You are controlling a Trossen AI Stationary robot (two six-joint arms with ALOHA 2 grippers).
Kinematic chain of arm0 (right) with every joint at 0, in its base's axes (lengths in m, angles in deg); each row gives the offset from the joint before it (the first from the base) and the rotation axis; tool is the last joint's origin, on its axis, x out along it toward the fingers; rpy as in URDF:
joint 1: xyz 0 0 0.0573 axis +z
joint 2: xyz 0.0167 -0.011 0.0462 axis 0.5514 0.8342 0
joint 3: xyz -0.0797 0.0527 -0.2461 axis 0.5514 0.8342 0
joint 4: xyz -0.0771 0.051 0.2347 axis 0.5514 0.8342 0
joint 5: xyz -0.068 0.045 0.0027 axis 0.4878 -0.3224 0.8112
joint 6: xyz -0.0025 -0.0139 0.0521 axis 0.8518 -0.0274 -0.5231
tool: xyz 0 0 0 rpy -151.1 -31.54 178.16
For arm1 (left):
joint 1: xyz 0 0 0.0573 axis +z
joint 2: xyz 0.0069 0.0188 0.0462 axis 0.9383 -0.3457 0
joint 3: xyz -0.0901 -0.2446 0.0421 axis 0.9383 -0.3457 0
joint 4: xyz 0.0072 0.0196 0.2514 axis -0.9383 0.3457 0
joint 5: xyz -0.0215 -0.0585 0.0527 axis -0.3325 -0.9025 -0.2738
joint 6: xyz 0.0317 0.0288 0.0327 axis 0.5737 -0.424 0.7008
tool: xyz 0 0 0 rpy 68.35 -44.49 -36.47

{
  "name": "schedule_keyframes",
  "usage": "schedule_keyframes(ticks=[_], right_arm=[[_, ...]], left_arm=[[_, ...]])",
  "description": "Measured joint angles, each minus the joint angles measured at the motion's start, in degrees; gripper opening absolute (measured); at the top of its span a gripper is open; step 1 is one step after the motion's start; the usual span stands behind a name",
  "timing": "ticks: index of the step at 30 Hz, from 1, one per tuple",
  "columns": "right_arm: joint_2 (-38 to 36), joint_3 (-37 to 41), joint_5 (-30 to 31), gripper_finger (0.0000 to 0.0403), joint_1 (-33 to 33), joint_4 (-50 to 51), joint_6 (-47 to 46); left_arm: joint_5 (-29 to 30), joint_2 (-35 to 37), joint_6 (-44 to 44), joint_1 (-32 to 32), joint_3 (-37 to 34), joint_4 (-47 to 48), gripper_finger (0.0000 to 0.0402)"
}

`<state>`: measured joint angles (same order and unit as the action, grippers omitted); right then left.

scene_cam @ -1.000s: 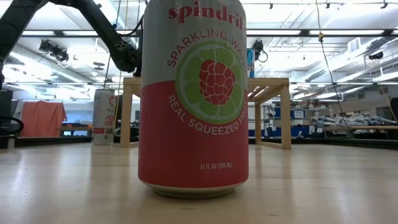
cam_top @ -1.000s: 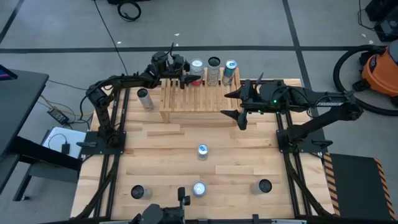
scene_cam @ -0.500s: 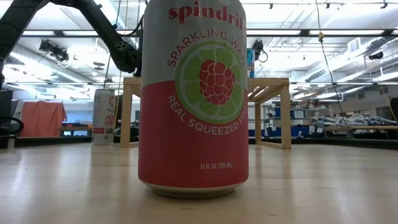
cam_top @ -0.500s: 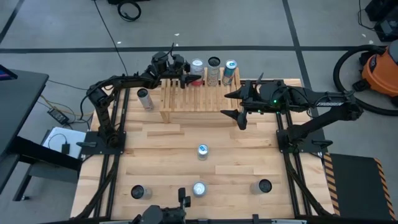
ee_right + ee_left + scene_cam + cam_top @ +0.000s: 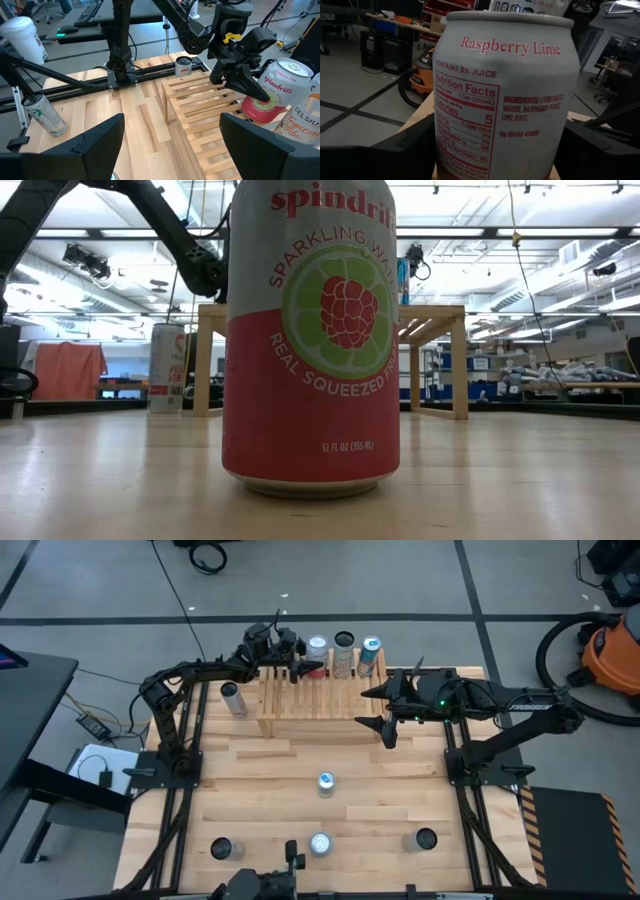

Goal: Place canned beverage on shelf
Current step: Put the top pink and white soda can on the shelf

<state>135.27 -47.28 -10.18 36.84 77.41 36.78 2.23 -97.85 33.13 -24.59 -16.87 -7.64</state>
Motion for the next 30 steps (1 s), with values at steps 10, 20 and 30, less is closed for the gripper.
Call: schedule_keyframes(ticks=[10, 20, 30], right_arm=[[0.0, 0.0, 0.0, 0.0336, -0.1, 0.0, 0.7], [0.0, 0.0, 0.0, 0.0336, -0.1, 0.0, 0.5], [0.0, 0.0, 0.0, 0.0336, -0.1, 0.0, 0.5]], left_arm=[[0.0, 0.1, 0.2, 0.0, 0.0, 0.2, 0.0315], [-0.1, 0.2, 0.5, 0.0, 0.2, 1.5, 0.0315], [-5.5, 0.2, 1.3, 0.0, 0.2, 1.8, 0.0315]])
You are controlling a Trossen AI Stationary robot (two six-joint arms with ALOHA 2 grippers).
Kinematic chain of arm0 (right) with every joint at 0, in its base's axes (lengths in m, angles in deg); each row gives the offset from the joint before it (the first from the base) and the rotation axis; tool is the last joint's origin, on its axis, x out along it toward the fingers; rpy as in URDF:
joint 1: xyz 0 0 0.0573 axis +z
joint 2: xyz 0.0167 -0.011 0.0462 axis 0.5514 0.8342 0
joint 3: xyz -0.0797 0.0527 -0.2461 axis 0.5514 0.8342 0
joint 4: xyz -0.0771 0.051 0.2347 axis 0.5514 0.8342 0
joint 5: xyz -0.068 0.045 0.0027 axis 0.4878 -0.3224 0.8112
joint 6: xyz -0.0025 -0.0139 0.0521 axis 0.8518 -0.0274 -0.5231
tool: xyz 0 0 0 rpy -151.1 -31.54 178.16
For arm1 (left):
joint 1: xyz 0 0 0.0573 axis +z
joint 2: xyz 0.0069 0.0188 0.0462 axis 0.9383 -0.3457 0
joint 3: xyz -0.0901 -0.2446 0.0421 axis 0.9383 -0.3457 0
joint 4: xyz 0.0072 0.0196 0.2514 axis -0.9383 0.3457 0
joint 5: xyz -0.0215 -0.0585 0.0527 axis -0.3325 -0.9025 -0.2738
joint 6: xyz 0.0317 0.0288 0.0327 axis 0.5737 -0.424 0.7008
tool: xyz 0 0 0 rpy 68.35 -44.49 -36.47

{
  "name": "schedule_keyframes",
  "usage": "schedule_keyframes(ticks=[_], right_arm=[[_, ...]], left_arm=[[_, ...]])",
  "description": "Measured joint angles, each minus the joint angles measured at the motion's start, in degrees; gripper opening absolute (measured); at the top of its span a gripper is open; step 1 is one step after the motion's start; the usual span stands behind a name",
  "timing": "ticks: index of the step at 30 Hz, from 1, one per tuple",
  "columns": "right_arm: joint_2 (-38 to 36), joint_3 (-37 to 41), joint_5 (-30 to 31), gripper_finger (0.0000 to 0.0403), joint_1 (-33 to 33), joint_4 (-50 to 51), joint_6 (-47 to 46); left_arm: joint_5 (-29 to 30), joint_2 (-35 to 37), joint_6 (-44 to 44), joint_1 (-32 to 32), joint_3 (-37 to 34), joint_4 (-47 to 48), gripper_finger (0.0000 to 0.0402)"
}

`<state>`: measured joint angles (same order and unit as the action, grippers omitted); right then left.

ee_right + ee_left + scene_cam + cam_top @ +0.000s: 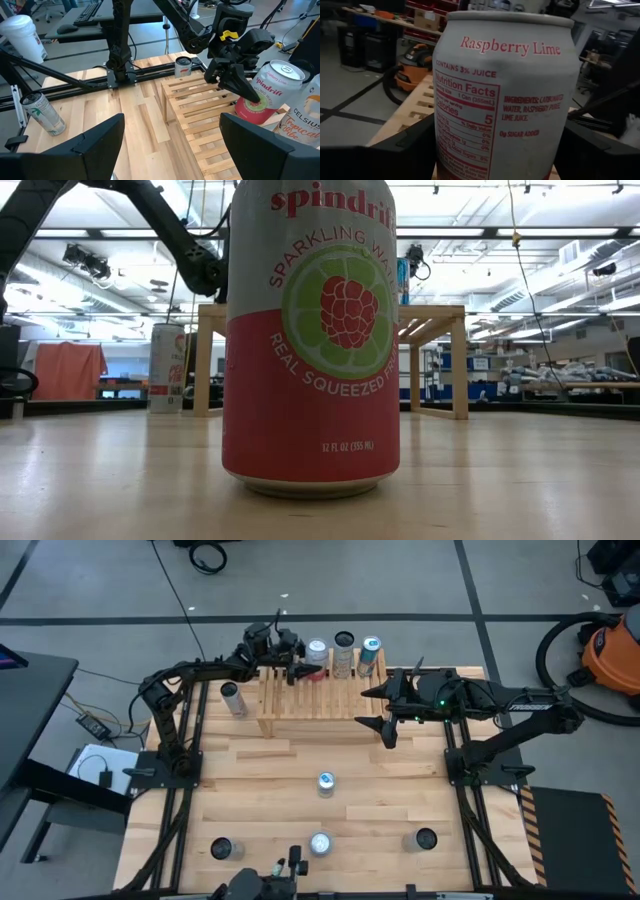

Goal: Place canned beverage on shelf
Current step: Put the top pink and white soda can on the shelf

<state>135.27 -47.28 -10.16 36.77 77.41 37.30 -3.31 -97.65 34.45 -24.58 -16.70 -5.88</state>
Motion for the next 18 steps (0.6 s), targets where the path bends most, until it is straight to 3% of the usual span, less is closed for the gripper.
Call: schedule_keyframes(ticks=[12, 18], right_arm=[[0.0, 0.0, 0.5, 0.0336, 0.0, 0.1, 0.0], [-1.4, 0.0, 7.7, 0.0336, -0.1, 5.8, 0.5]], left_arm=[[1.3, 0.1, 7.5, -0.7, 0.0, 0.8, 0.0315], [1.4, 0.3, 7.6, 0.3, 0.0, 1.0, 0.0315]])
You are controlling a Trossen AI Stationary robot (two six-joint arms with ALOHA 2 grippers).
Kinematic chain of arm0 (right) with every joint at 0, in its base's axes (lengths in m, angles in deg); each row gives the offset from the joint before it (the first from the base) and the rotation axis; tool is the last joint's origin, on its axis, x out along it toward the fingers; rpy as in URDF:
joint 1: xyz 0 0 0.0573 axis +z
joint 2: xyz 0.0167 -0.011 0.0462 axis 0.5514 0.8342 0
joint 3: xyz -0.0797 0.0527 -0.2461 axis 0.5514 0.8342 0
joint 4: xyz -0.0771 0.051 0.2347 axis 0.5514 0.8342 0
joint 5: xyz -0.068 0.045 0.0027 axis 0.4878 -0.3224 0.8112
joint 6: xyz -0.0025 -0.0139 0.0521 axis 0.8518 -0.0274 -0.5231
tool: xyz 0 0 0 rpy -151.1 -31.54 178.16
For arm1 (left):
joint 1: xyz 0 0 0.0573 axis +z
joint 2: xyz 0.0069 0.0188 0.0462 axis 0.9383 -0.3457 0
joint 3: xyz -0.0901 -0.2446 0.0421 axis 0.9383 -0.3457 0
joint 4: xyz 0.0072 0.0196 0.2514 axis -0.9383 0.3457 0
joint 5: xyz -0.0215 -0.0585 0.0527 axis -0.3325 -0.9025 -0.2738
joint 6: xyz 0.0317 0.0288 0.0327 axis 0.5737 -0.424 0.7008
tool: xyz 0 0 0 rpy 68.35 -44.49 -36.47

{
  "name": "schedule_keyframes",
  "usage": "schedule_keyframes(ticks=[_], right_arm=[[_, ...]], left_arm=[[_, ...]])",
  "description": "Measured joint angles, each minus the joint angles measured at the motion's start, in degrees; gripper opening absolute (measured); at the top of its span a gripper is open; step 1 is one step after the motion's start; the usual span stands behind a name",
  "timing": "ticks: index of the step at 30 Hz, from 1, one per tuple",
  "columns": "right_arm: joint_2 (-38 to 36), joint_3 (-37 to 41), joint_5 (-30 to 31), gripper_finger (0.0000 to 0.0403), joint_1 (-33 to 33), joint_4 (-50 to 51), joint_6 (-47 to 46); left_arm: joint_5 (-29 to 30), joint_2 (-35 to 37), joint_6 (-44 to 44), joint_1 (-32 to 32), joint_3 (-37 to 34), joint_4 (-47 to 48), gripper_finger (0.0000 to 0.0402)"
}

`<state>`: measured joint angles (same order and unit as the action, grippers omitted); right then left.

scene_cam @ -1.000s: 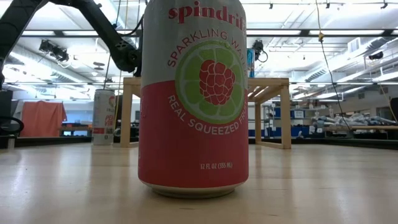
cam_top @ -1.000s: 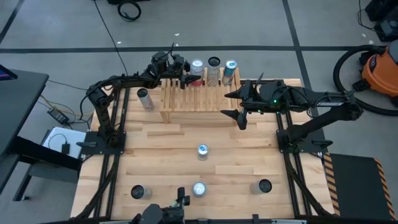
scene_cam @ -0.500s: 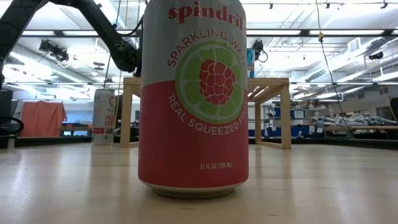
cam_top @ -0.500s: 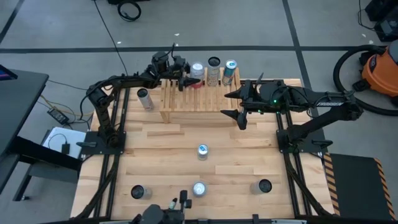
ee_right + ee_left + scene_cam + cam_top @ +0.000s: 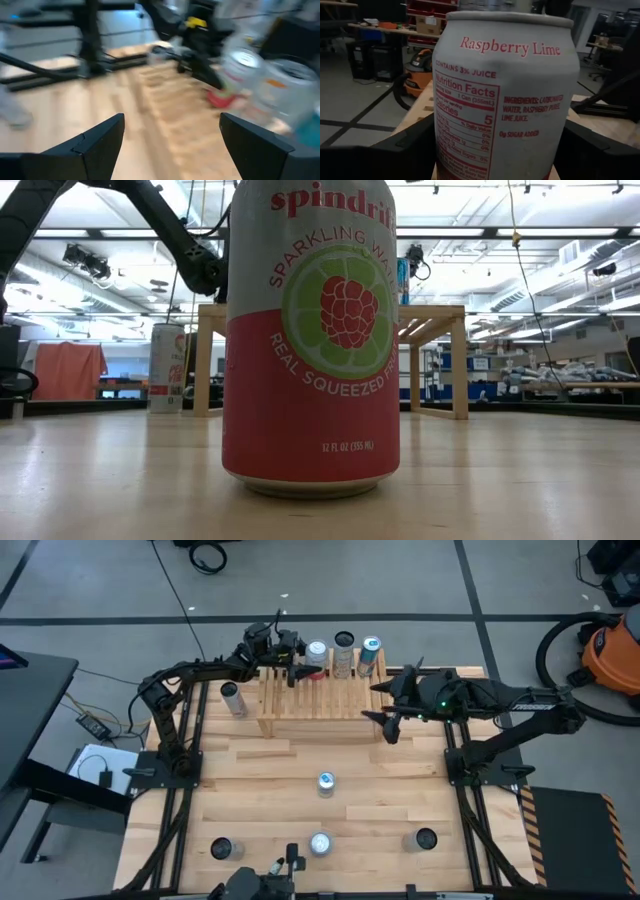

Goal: Place canned beverage on shelf
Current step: Put the top pink and white soda can on the shelf

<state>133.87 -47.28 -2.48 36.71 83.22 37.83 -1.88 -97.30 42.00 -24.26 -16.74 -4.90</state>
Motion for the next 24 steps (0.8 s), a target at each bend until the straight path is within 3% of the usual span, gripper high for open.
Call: schedule_keyframes(ticks=[4, 11, 16, 24], right_arm=[[-3.2, 0.0, 6.5, 0.0336, -0.1, 4.4, -1.1], [-11.3, 2.7, 9.9, 0.0336, 0.0, 5.4, -2.1], [-19.2, 12.8, 12.7, 0.0336, 0.0, -0.4, -4.0], [-28.7, 36.7, 6.9, 0.0336, 0.7, -23.8, 4.5]], left_arm=[[0.2, 1.0, 0.8, 0.7, -0.1, 1.3, 0.0315], [0.0, 4.1, 3.1, 0.4, -0.1, 3.5, 0.0315], [0.0, 4.6, 4.1, 0.3, -0.1, 6.0, 0.0315], [0.1, 4.6, 4.5, 0.6, -0.1, 6.3, 0.0315]])
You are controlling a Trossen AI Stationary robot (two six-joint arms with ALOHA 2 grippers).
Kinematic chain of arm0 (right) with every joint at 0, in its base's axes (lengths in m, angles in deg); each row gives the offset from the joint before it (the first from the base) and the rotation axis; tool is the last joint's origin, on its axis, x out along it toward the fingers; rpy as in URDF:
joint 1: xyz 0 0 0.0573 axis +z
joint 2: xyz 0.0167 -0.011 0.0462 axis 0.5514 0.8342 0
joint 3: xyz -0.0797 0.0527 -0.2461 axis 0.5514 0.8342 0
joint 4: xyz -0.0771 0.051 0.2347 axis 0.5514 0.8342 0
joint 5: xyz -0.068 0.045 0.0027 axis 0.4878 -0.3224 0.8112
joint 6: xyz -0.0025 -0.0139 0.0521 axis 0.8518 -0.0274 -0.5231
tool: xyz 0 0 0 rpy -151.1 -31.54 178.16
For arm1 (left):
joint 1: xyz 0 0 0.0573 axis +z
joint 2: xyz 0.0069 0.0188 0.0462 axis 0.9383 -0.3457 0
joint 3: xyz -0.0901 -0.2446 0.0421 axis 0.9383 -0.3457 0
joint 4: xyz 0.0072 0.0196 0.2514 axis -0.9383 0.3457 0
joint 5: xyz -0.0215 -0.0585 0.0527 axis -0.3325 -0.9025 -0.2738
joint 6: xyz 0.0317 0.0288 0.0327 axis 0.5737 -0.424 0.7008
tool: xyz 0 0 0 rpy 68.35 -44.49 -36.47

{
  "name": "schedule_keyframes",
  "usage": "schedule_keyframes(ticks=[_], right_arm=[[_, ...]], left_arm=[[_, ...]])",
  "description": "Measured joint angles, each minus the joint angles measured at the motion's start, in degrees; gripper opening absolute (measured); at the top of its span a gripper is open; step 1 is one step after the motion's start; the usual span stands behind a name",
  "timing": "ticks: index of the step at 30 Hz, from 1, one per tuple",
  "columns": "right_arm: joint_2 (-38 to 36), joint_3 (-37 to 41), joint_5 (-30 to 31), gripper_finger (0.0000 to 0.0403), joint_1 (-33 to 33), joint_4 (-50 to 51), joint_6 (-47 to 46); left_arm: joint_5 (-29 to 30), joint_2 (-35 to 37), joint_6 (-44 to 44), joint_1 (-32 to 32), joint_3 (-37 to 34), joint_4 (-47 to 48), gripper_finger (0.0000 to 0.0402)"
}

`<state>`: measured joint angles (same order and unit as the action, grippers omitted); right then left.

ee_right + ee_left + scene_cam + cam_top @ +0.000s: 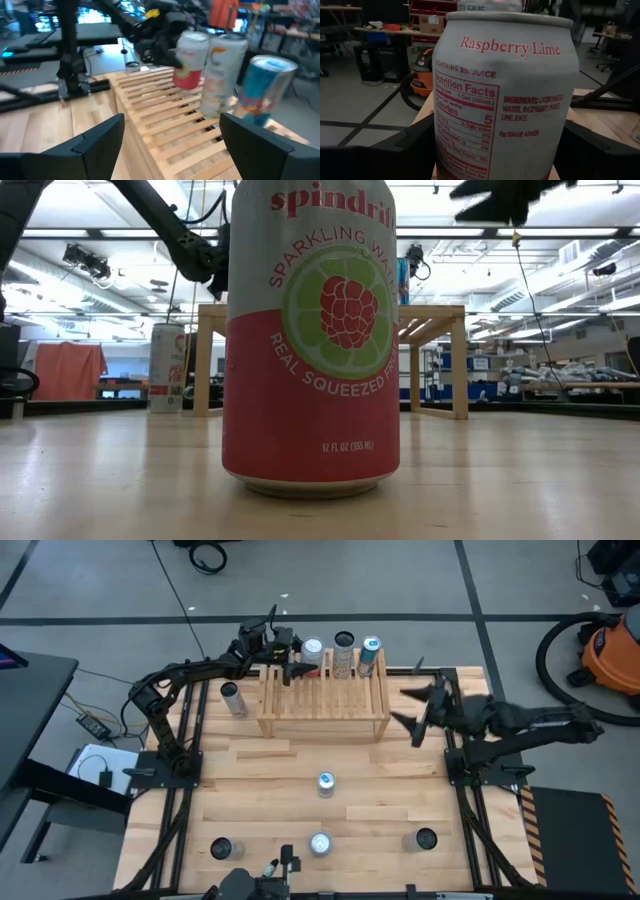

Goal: Place canned beverage on shelf
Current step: Put the top pink and white soda can on the shelf

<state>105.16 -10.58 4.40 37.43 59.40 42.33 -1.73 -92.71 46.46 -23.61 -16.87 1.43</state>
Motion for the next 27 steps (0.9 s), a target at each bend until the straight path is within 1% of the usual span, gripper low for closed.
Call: schedule_keyframes(ticks=[3, 6, 13, 20, 27], right_arm=[[-2.4, 8.3, -0.8, 0.0336, 0.1, -10.1, 3.4], [-4.3, 15.0, -1.0, 0.0336, 0.1, -16.9, 4.7], [-7.5, 25.9, -1.2, 0.0336, 0.1, -24.7, 4.8], [-8.1, 31.8, -1.2, 0.0336, 0.1, -32.6, 3.8], [-7.9, 32.9, -1.2, 0.0336, 0.1, -32.5, 0.1]], left_arm=[[-0.2, 0.0, -0.2, 0.3, 0.0, 0.3, 0.0315], [-0.1, 0.0, -0.5, 0.7, 0.0, 0.3, 0.0315], [-0.1, 0.0, -1.1, 0.7, 0.0, 0.2, 0.0315], [0.3, 0.0, -1.6, 0.7, 0.0, 0.1, 0.0315], [0.3, 0.0, -1.6, 0.9, 0.0, 0.1, 0.0315]])
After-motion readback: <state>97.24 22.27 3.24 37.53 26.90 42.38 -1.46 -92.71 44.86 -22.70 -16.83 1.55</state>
